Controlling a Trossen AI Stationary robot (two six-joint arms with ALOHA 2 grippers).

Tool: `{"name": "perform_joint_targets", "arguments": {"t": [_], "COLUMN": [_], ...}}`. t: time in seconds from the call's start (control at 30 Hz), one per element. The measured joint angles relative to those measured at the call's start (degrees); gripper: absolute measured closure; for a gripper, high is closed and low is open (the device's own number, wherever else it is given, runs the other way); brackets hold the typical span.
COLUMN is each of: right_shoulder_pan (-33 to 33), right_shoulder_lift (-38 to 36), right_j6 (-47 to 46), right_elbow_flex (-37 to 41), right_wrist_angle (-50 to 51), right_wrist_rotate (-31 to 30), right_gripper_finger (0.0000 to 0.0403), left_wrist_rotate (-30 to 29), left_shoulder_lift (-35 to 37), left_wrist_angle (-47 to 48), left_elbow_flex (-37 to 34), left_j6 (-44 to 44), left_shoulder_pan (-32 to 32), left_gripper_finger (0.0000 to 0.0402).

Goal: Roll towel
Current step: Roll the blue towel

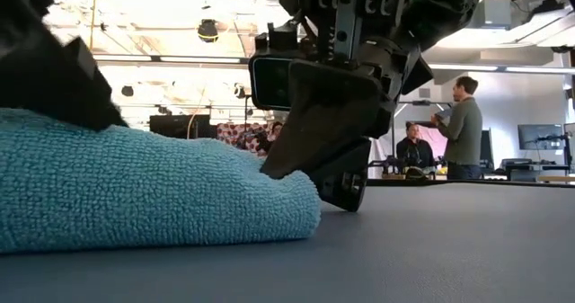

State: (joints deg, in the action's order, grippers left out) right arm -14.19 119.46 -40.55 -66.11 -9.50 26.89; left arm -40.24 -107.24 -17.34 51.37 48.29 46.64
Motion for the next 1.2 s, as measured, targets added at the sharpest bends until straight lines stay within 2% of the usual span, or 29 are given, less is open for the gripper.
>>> {"name": "perform_joint_targets", "arguments": {"t": [0.2, 0.4, 0.47, 0.63, 0.73, 0.83, 1.03, 1.2], "right_shoulder_pan": [-0.35, -0.87, -0.88, -1.23, -0.58, 0.57, 2.05, 2.33], "right_shoulder_lift": [0.04, 0.04, 0.04, 0.04, 0.04, 0.04, 0.04, -2.19], "right_j6": [-2.13, -3.8, -3.81, -4.41, -12.75, -16.42, -18.39, -18.08], "right_elbow_flex": [0.04, 0.11, 0.11, 0.11, 0.13, 0.11, 0.11, 0.4], "right_wrist_angle": [0.38, 0.9, 0.87, 0.77, 0.93, 0.79, 0.21, 3.03], "right_wrist_rotate": [-2.32, -5.03, -5.16, -6.16, -7.41, -5.99, -0.38, 0.05], "right_gripper_finger": [0.0378, 0.0378, 0.0377, 0.0356, 0.0339, 0.0318, 0.0276, 0.0258], "left_wrist_rotate": [3.94, 4.23, 6.26, 13.66, 17.39, 20.23, 21.58, 21.74], "left_shoulder_lift": [0.0, 0.0, 0.0, 0.12, 0.2, 0.22, 0.21, 0.14], "left_wrist_angle": [3.73, 7.56, 9.7, 11.7, 11.42, 11.52, 11.76, 12.49], "left_elbow_flex": [-0.02, -0.04, -0.04, 0.0, 0.0, 0.0, 0.0, 0.0], "left_j6": [2.19, 5.35, 7.2, 8.74, 7.16, 6.85, 6.98, 8.87], "left_shoulder_pan": [-1.33, -1.67, -2.37, -5.57, -7.19, -8.18, -8.45, -8.45], "left_gripper_finger": [0.0258, 0.0264, 0.0269, 0.0295, 0.0321, 0.0348, 0.0393, 0.0392]}}
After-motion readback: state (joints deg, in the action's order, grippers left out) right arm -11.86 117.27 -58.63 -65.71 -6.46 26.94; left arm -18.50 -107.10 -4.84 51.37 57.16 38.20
